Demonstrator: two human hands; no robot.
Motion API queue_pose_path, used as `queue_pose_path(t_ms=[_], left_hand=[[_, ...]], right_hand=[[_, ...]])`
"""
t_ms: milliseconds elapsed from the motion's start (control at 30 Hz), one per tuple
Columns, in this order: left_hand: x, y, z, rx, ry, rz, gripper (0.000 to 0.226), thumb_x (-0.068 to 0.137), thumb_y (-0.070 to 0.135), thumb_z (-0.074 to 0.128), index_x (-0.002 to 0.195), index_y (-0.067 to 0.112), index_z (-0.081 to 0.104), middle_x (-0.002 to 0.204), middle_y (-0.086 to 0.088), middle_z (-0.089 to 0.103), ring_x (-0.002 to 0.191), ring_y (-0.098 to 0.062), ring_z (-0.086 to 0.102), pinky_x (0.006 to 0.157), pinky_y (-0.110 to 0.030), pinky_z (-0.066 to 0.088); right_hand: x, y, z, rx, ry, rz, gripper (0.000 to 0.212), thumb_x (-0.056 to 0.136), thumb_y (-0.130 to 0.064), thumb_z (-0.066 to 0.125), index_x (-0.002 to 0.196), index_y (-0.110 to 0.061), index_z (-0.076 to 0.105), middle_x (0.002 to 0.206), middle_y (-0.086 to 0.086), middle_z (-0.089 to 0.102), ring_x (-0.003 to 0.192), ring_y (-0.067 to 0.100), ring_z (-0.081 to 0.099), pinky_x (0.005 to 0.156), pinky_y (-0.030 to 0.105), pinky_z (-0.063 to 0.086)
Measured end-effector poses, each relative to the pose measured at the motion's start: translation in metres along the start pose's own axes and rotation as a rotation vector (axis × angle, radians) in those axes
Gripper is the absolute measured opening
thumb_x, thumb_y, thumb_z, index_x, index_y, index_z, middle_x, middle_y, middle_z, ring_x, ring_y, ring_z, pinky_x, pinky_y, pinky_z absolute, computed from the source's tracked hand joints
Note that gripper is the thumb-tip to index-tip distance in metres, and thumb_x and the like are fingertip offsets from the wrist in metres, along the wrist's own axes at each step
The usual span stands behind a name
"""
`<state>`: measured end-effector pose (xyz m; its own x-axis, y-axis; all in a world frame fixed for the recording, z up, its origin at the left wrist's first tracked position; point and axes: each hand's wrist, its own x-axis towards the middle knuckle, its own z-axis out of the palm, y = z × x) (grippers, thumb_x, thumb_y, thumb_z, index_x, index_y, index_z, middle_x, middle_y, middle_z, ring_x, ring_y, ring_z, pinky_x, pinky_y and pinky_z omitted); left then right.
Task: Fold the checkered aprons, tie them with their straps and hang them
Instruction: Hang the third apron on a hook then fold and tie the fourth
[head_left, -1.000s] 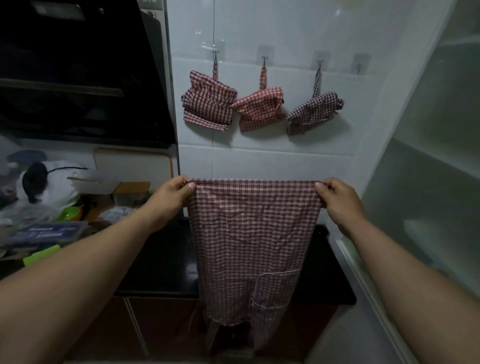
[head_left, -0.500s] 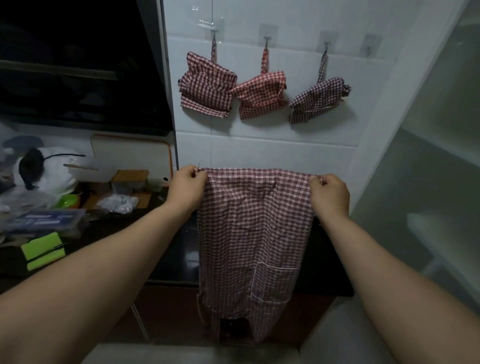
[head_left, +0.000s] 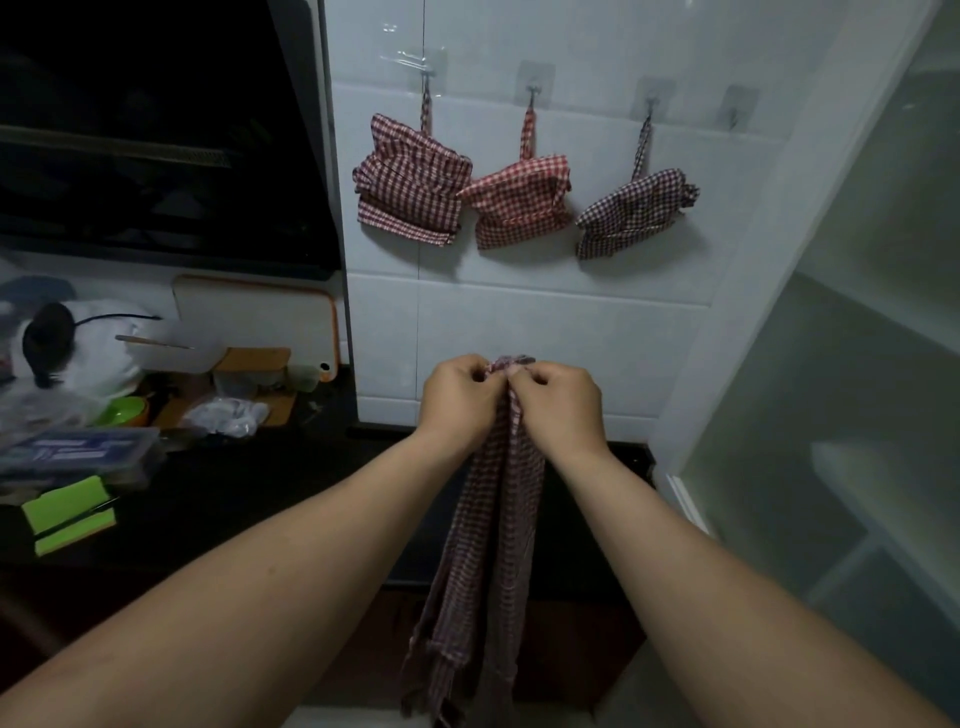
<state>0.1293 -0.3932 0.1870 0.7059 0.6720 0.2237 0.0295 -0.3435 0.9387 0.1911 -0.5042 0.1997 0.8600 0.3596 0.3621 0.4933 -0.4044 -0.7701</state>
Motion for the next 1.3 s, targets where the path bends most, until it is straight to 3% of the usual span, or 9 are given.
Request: queue_pose_path(t_ms=[367,533,667,767,900,1000,1133,1233,1300], left_hand=[[-0.003,-0.012,-0.003,-0.04,-0.071,0.005,0.014,0.095,0.023,0.072,0.084,0.016,0.077,0.071,0.0,0.075,0.067,-0.019,0.069,0.074,-0.049,0.062],[-0.009,-0.009,-0.007,0.03,-0.031,0.075,0.009,0.095,0.023,0.072,0.089,0.018,0.076,0.079,0.005,0.076,0.078,-0.012,0.072,0.077,-0.039,0.061],[-0.022,-0.01,-0.008,0.007,-0.165,0.179,0.025,0.1,0.013,0.06,0.112,0.022,0.08,0.103,0.01,0.078,0.097,0.001,0.07,0.087,-0.022,0.055],[-0.028,-0.012,-0.01,-0.129,-0.317,0.15,0.046,0.098,-0.004,0.051,0.126,0.024,0.075,0.112,0.012,0.076,0.106,0.006,0.068,0.089,-0.01,0.048],[-0.029,-0.019,-0.014,-0.314,-0.448,0.014,0.049,0.096,-0.014,0.047,0.123,0.017,0.074,0.109,0.01,0.078,0.112,-0.006,0.07,0.098,-0.017,0.05],[-0.012,-0.032,-0.03,-0.145,-0.255,-0.032,0.036,0.1,-0.002,0.058,0.13,0.016,0.067,0.11,0.004,0.07,0.105,-0.013,0.065,0.093,-0.024,0.051],[0.005,-0.038,-0.063,0.024,-0.403,-0.01,0.082,0.095,0.009,0.072,0.158,0.04,0.029,0.142,0.003,0.045,0.13,-0.015,0.049,0.097,-0.027,0.049],[0.009,-0.027,-0.073,0.107,-0.486,0.17,0.076,0.091,0.01,0.077,0.148,0.039,0.036,0.148,0.004,0.041,0.133,-0.012,0.048,0.098,-0.023,0.047],[0.01,-0.021,-0.077,0.185,-0.512,0.285,0.057,0.09,0.006,0.075,0.13,0.033,0.044,0.132,0.001,0.05,0.11,-0.008,0.056,0.086,-0.023,0.048]], right_hand=[[-0.004,0.006,0.001,-0.07,-0.077,-0.099,0.027,0.101,-0.023,0.06,0.081,-0.015,0.076,0.063,-0.011,0.06,0.066,0.01,0.057,0.054,0.009,0.035],[-0.004,0.004,0.004,-0.03,-0.079,-0.036,0.036,0.099,-0.027,0.062,0.064,-0.018,0.068,0.059,-0.009,0.063,0.061,0.003,0.058,0.051,0.012,0.037],[-0.001,0.004,0.009,0.156,-0.128,0.061,0.025,0.093,-0.042,0.071,0.086,-0.019,0.077,0.081,-0.006,0.076,0.079,0.008,0.07,0.074,0.026,0.053],[0.005,0.014,0.01,0.351,-0.128,0.148,0.012,0.095,-0.025,0.074,0.085,-0.018,0.073,0.084,-0.001,0.076,0.078,0.014,0.07,0.076,0.031,0.054],[0.005,0.027,-0.004,0.417,-0.262,0.142,0.016,0.101,-0.011,0.064,0.087,-0.014,0.071,0.084,0.006,0.074,0.079,0.02,0.068,0.083,0.039,0.055],[0.003,0.022,-0.028,0.504,-0.474,0.091,0.014,0.104,-0.008,0.057,0.096,-0.013,0.068,0.092,0.006,0.072,0.083,0.016,0.067,0.083,0.028,0.055],[0.006,0.012,-0.062,0.539,-0.699,0.059,0.011,0.104,-0.009,0.053,0.1,-0.012,0.063,0.098,0.004,0.069,0.092,0.015,0.065,0.089,0.028,0.054],[0.007,0.011,-0.074,0.513,-0.741,0.078,0.011,0.104,-0.013,0.054,0.1,-0.014,0.064,0.098,0.001,0.07,0.094,0.012,0.066,0.088,0.027,0.054],[0.007,0.014,-0.076,0.497,-0.733,0.092,0.01,0.104,-0.014,0.055,0.102,-0.014,0.064,0.1,0.001,0.07,0.096,0.013,0.065,0.092,0.03,0.053]])
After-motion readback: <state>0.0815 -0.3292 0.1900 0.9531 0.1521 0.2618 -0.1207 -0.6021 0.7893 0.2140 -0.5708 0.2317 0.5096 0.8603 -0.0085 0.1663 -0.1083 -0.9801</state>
